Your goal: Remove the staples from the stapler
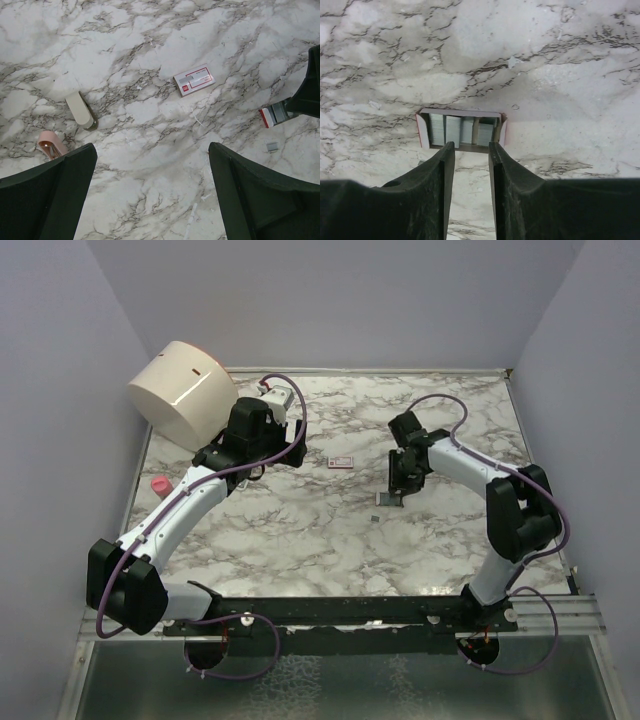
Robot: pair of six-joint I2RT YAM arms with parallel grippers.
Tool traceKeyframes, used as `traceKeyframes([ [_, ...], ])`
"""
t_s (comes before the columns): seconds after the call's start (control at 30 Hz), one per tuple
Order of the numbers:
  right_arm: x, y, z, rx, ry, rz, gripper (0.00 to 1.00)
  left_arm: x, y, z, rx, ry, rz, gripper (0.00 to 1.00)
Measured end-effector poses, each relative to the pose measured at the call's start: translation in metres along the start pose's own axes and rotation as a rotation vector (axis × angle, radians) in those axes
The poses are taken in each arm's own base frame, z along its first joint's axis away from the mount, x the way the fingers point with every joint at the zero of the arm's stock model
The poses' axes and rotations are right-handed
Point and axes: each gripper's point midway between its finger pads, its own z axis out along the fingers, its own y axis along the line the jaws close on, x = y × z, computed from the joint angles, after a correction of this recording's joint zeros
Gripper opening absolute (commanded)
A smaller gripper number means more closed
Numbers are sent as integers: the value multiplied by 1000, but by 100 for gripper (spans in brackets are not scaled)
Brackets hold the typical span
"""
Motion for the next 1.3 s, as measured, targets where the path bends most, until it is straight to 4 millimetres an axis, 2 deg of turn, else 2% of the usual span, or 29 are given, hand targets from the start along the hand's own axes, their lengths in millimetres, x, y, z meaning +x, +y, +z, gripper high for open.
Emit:
traceKeyframes([
  [0.13,0,-13,4,5,11,22,40,0,0,0,0,0,0,98],
  [0.27,4,-25,9,-13,34,47,50,0,0,0,0,0,0,98],
  [0.5,12,-23,15,-99,66,58,49,0,0,0,0,0,0,98],
  [0.63,6,-22,2,-104,24,35,49,0,0,0,1,0,0,98],
  [0.73,0,-19,-16,-104,-36,-4,50,1,-1,1,6,3,0,98],
  [0.83,1,7,-40,-166,-93,-76,50,3,-3,2,17,11,-1,98],
  [0.93,18,38,-45,-260,-77,-145,53,5,-5,4,30,20,-2,98],
  [1.03,35,36,-44,-269,-66,-163,56,7,-9,5,53,24,-2,97],
  [1.13,38,31,-49,-293,-102,-187,54,11,-14,9,83,33,-6,97],
  [1.3,40,52,-46,-430,-86,-254,53,19,-17,15,102,58,-15,97],
])
